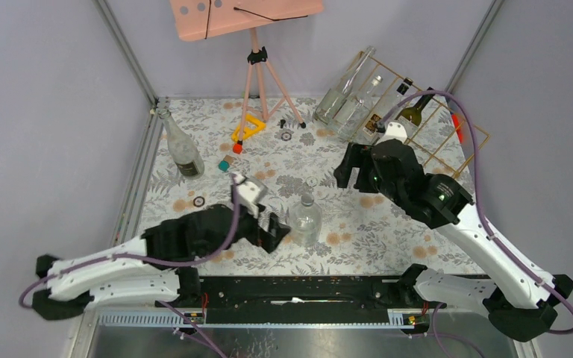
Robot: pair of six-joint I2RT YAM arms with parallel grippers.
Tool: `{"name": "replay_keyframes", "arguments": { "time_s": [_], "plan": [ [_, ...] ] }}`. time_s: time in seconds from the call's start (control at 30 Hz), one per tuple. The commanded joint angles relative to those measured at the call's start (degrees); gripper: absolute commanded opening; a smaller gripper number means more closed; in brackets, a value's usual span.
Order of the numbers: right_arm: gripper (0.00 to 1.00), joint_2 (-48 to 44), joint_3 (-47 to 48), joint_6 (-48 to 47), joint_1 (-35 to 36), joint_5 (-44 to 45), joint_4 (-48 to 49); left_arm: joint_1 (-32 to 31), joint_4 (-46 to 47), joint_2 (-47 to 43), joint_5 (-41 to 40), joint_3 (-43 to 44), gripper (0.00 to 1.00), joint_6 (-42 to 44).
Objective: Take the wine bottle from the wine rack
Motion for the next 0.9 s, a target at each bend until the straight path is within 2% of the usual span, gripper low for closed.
{"name": "replay_keyframes", "arguments": {
  "time_s": [0.0,0.23,0.47,0.67,0.87],
  "plan": [
    [0.89,-2.47,-2.70,2.57,-2.71,-6.69,-5.44,-10.48,8.31,9.39,-15.23,4.19,0.99,3.86],
    [0.89,-5.51,-5.96,0.96,-2.69,-8.18,-5.44,-12.33,15.98,21.49,-20.46,4.84,0.99,5.78],
    [0.89,-7.31,-7.74,-0.75,-2.69,-8.43,-5.41,-11.31,19.26,26.83,-26.23,7.01,0.98,7.10],
    [0.89,-7.83,-9.21,-1.32,-2.75,-8.82,-4.85,-5.28,22.81,28.00,-23.00,7.22,0.93,5.46],
    [0.89,-7.67,-10.21,-2.65,-2.70,-8.93,-3.95,-3.72,24.41,31.41,-21.15,9.05,0.83,6.14]
  ]
}}
